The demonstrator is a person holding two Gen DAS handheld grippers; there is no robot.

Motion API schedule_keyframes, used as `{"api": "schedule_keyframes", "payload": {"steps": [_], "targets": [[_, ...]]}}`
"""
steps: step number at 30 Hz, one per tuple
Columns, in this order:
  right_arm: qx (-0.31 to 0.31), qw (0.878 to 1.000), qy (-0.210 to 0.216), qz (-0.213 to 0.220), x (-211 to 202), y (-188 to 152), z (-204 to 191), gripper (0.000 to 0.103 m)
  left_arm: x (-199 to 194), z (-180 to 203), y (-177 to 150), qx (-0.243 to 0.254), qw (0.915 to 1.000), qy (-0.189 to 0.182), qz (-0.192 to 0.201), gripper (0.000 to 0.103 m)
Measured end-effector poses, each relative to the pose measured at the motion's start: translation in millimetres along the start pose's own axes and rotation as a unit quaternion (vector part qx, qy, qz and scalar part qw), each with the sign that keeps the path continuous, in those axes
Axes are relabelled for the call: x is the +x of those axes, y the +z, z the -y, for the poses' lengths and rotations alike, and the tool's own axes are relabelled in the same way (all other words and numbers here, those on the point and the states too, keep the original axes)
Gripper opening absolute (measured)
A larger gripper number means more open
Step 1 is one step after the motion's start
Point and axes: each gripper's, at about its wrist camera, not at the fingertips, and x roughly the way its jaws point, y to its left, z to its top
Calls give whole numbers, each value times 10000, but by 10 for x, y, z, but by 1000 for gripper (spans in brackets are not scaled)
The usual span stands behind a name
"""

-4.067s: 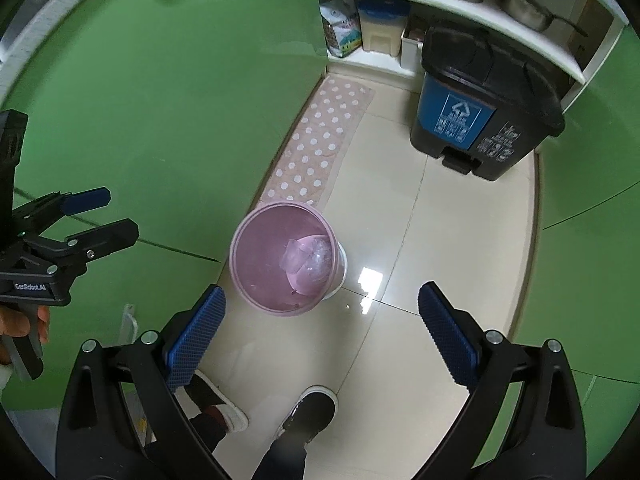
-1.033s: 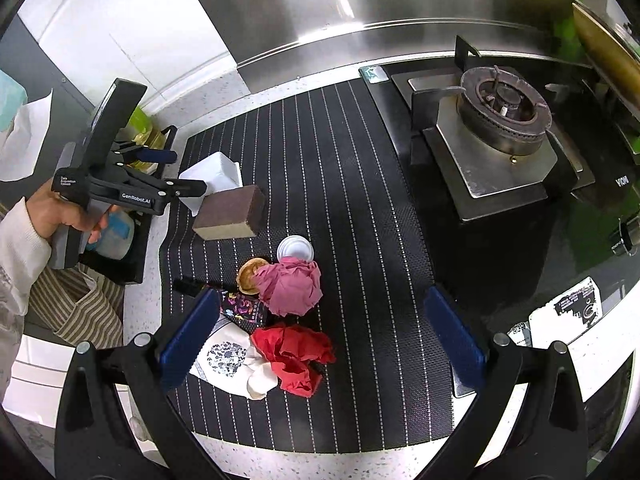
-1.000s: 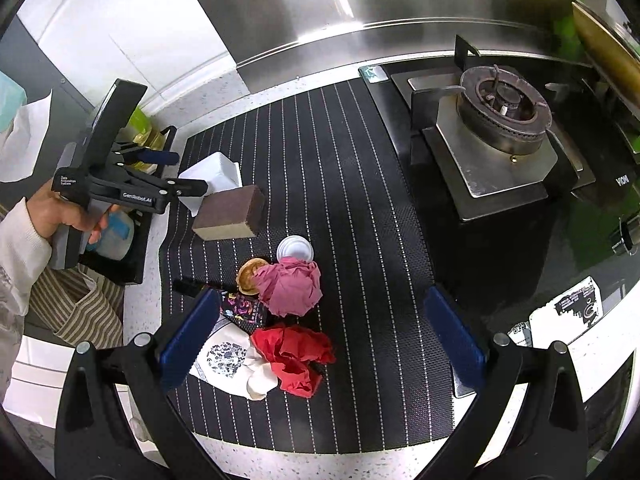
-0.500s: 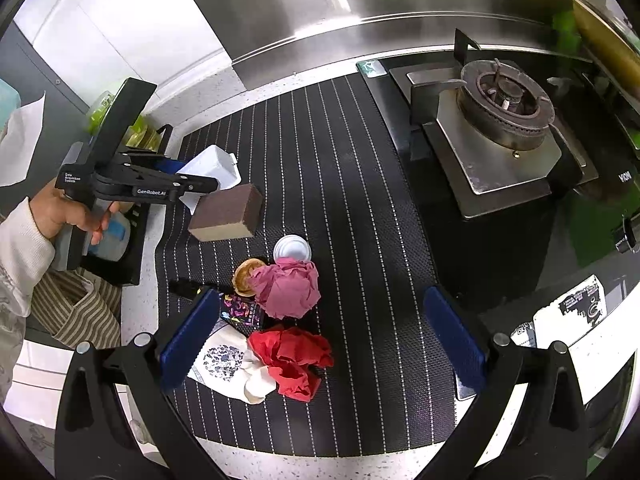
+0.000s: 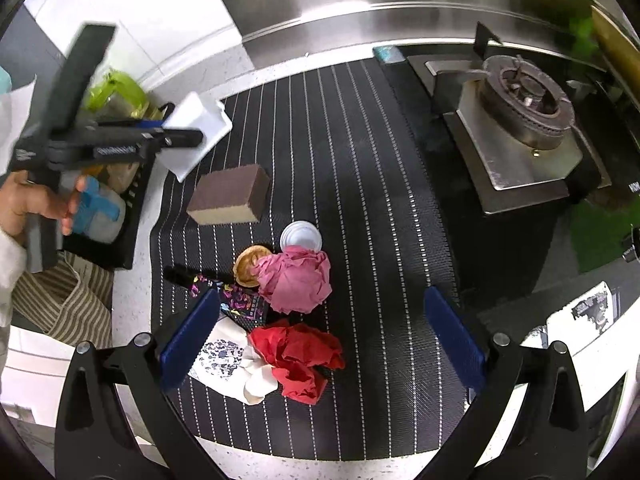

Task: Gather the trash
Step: 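Grasp the white plastic box with the left tool, then grasp the pink cloth with the right tool while left holds the box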

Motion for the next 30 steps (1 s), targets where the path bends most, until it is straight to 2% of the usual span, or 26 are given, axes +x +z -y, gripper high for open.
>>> {"api": "schedule_keyframes", "payload": {"steps": [6,9,11,16,24,30], "targets": [[-154,9997,102,-148,201,30,-46,99,-160,157,-55,46,9998,-54,198,42],[-238,9991,136,-321,323,51,-62,78,-225,197,-102,31,9996,-98,265,42],[-269,9988,141,-396,380,60,-61,72,-261,211,-124,35,9995,-118,293,42],[-299,9976,281,-551,483,58,-64,46,-336,222,-168,25,9992,-173,359,42],[-317,9983,308,-388,413,68,-49,40,-395,314,-222,107,9988,-199,433,42],[-293,9993,222,-98,148,95,-74,40,-514,417,-237,170,9980,-258,554,42]]}}
